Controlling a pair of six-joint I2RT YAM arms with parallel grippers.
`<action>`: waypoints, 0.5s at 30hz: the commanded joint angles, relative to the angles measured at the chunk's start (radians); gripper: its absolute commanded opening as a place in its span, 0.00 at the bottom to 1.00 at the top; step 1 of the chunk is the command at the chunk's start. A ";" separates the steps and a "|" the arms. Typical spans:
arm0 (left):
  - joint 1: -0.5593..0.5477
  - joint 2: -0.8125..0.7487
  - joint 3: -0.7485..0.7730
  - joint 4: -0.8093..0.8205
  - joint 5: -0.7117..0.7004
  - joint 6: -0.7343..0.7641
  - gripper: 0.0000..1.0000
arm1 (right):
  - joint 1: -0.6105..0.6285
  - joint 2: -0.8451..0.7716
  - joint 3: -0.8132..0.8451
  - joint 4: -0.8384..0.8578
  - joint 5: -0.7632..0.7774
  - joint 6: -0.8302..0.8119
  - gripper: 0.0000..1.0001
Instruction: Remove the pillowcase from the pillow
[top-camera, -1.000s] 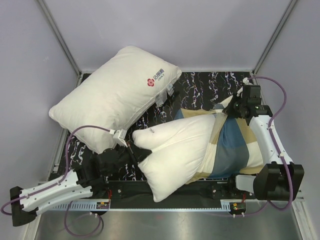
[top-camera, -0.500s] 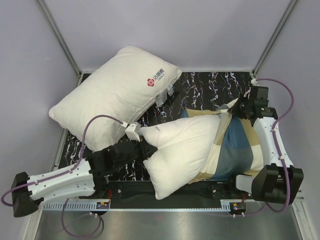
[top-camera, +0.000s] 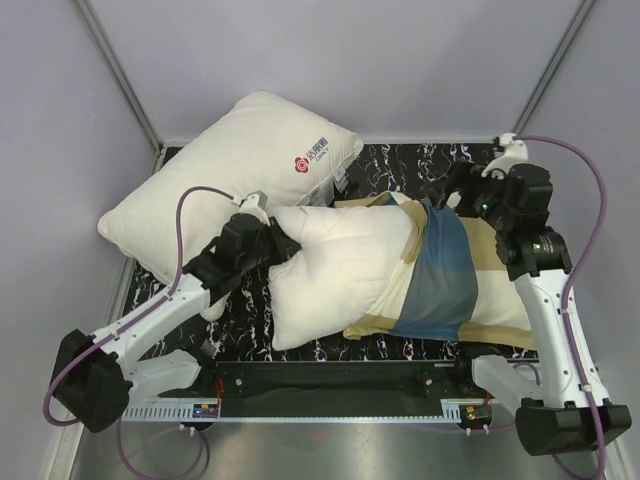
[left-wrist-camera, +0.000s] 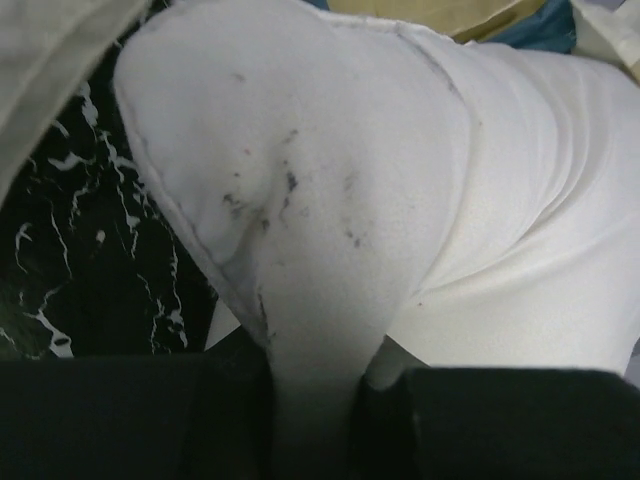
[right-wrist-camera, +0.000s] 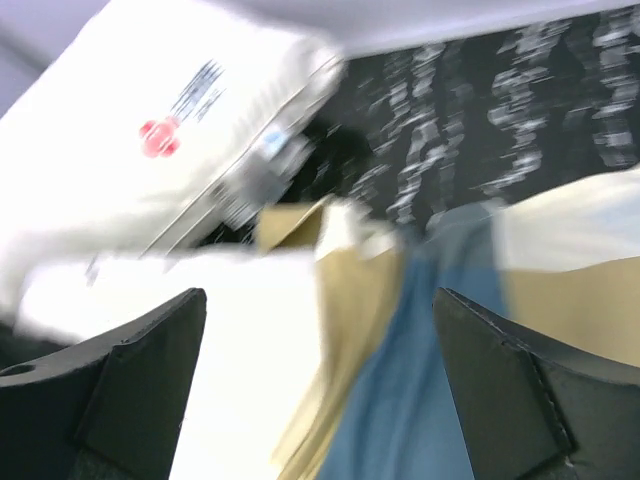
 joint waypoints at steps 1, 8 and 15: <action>0.083 0.058 0.122 0.086 0.050 0.026 0.00 | 0.196 0.022 0.008 -0.013 0.021 -0.023 1.00; 0.190 0.081 0.127 0.081 0.047 0.031 0.00 | 0.582 -0.015 -0.142 -0.009 0.336 0.106 1.00; 0.247 0.061 0.116 0.057 0.022 0.063 0.00 | 0.765 -0.135 -0.297 -0.066 0.544 0.261 0.99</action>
